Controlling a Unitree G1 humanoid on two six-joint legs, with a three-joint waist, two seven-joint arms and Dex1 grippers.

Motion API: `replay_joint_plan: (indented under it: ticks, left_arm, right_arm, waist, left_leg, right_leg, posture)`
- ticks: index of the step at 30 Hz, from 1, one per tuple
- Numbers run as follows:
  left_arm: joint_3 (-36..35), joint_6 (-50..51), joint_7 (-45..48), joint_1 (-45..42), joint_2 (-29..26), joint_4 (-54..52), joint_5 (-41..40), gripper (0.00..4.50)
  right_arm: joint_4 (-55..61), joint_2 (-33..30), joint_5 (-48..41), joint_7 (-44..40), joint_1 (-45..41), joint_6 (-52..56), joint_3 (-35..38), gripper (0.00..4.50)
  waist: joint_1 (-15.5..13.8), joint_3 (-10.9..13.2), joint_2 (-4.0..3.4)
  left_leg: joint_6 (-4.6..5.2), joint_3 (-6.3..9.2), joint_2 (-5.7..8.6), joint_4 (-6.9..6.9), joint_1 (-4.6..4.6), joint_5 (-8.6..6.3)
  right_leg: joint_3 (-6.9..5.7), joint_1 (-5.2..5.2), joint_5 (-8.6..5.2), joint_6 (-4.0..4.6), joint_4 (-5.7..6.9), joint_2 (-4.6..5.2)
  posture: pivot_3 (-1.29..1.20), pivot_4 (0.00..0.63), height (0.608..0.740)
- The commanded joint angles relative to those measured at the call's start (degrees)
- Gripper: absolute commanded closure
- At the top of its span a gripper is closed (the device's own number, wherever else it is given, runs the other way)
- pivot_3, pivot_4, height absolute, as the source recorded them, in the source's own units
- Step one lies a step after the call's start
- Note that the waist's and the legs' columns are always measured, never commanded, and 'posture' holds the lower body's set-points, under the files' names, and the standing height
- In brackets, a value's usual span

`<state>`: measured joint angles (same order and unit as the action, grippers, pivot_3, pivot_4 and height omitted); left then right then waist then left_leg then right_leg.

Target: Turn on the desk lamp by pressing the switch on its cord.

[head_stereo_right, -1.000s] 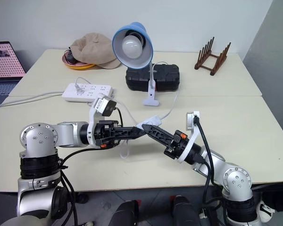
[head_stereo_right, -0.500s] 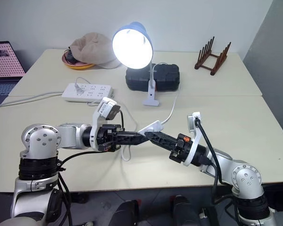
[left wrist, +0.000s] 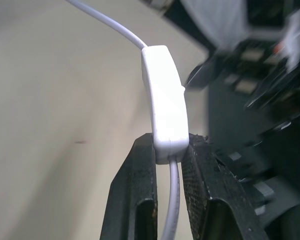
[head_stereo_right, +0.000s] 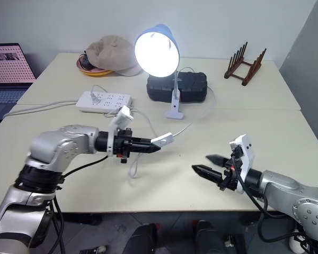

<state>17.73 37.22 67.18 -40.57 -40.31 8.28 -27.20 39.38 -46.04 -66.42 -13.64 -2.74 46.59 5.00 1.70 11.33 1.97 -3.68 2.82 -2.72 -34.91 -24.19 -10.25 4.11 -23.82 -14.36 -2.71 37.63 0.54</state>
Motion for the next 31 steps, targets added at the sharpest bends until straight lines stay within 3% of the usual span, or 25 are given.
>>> replay_joint_plan:
  ticks: [1,5,7,14,21,26,31]
  left_arm:
    - [5.08,-19.18,2.61,-2.94,3.18,9.44,12.25,4.14]
    - [5.92,-27.56,4.55,-4.75,6.56,16.49,16.94,4.14]
    - [5.69,-30.93,6.65,-5.53,7.5,19.15,18.39,3.44]
    - [2.41,-29.85,12.97,-6.72,6.06,19.32,18.06,1.86]
    - [-6.6,-21.0,18.01,-0.69,-8.3,5.66,12.68,0.02]
    - [-13.38,-15.21,14.61,4.42,-14.01,-0.71,10.56,0.01]
    - [-16.43,-13.07,8.92,7.53,-12.66,-3.23,10.16,0.01]
  right_arm:
    - [5.02,0.24,14.95,-0.86,0.29,-5.9,-4.46,0.02]
    - [4.39,2.54,22.74,-1.71,0.05,-8.56,-7.95,0.02]
    - [3.92,3.12,24.72,-3.59,0.54,-9.26,-8.86,0.0]
    - [1.23,3.54,28.87,-10.63,2.21,-11.99,-8.11,0.0]
    - [-7.22,-1.55,28.67,-26.61,-0.71,-13.41,-6.42,0.0]
    - [-11.91,-4.73,28.41,-35.03,-2.13,-14.3,-3.54,0.0]
    - [-16.61,-3.52,30.37,-37.55,-5.18,-15.32,-4.1,0.0]
  waist:
    - [-0.01,0.0,0.01]
    - [0.02,0.0,0.01]
    - [0.0,0.0,0.01]
    - [0.16,0.0,0.01]
    - [1.07,0.0,0.01]
    - [0.93,0.0,0.01]
    - [0.6,0.0,0.01]
  left_leg:
    - [0.0,0.0,0.0,0.0,-0.08,0.0]
    - [0.01,0.02,-0.01,-0.03,-0.56,0.0]
    - [0.01,0.03,-0.01,-0.03,-0.59,0.0]
    - [0.02,0.06,-0.01,-0.08,-0.57,0.0]
    - [0.03,0.11,-0.07,-0.16,-0.47,0.01]
    - [0.02,0.11,-0.06,-0.21,-0.44,0.01]
    - [0.03,0.12,-0.06,-0.24,-0.4,0.01]
  right_leg:
    - [-0.01,-0.06,0.0,0.0,-0.01,0.0]
    - [-0.03,-0.46,0.02,-0.04,0.02,-0.04]
    - [-0.05,-0.46,0.05,-0.13,0.03,-0.05]
    - [-0.07,-0.44,0.15,-0.36,0.09,-0.06]
    - [-0.08,-0.42,0.02,-0.11,0.35,-0.12]
    - [-0.09,-0.34,0.01,-0.11,0.33,-0.11]
    - [-0.12,-0.34,0.01,-0.11,0.4,-0.11]
  posture:
    - [0.0,0.15,0.74]
    - [0.0,0.15,0.74]
    - [0.0,0.15,0.74]
    - [0.0,0.15,0.74]
    - [0.0,0.15,0.74]
    - [0.0,0.15,0.74]
    - [0.0,0.15,0.74]
